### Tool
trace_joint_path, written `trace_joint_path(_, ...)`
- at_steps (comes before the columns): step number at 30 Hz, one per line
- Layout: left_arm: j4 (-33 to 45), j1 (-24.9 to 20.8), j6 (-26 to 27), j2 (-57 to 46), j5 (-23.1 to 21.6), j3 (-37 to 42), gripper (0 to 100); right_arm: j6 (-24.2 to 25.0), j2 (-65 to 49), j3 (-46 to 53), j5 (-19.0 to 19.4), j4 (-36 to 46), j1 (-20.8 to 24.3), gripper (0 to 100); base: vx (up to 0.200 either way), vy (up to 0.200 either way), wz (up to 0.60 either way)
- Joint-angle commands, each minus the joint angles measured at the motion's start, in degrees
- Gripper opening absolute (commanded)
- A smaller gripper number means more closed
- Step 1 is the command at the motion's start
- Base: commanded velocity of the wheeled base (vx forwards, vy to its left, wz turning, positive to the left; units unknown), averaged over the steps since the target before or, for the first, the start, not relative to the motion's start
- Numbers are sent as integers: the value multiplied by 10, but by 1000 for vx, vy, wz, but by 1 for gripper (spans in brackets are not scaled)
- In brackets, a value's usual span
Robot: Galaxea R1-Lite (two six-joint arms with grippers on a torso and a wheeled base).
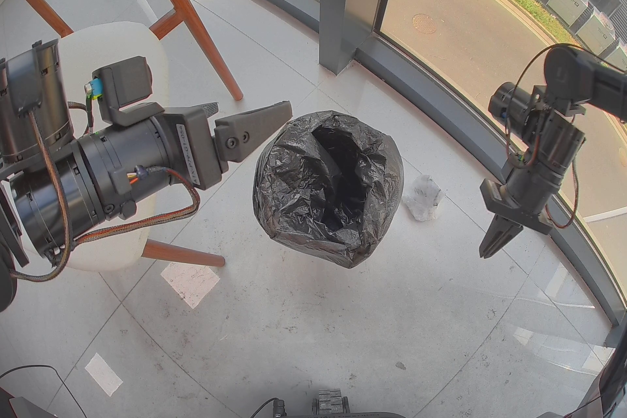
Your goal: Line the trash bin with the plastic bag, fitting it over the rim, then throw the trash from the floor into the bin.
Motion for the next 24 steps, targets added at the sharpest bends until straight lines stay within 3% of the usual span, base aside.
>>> trace_joint_path(1, -13, 0, -1, 4, -1, 2, 100, -150, -73, 725, 8, -1159, -36, 0, 0, 0, 0)
trace_joint_path(2, -13, 0, -1, 4, -1, 2, 100, -143, -56, 728, 2, -1204, -36, 0, 0, 0, 0)
trace_joint_path(3, -14, 0, -1, 4, -2, 1, 100, -134, 59, 732, -47, -1429, -41, 0, 0, 0, 0)
trace_joint_path(5, -14, 0, -1, 5, -2, -1, 100, -166, 139, 733, -67, -1510, -53, 0, 0, 0, 0)
trace_joint_path(7, -14, 0, -1, 5, -2, -2, 100, -199, 154, 736, -65, -1512, -65, 0, 0, 0, 0)
trace_joint_path(8, -14, 0, -1, 5, -2, -1, 100, -202, 157, 731, -65, -1513, -65, 100, 0, 0, 0)
trace_joint_path(24, -14, 0, -1, 5, -2, 0, 100, -234, 247, 535, -88, -1477, -86, 100, 0, 0, 0)
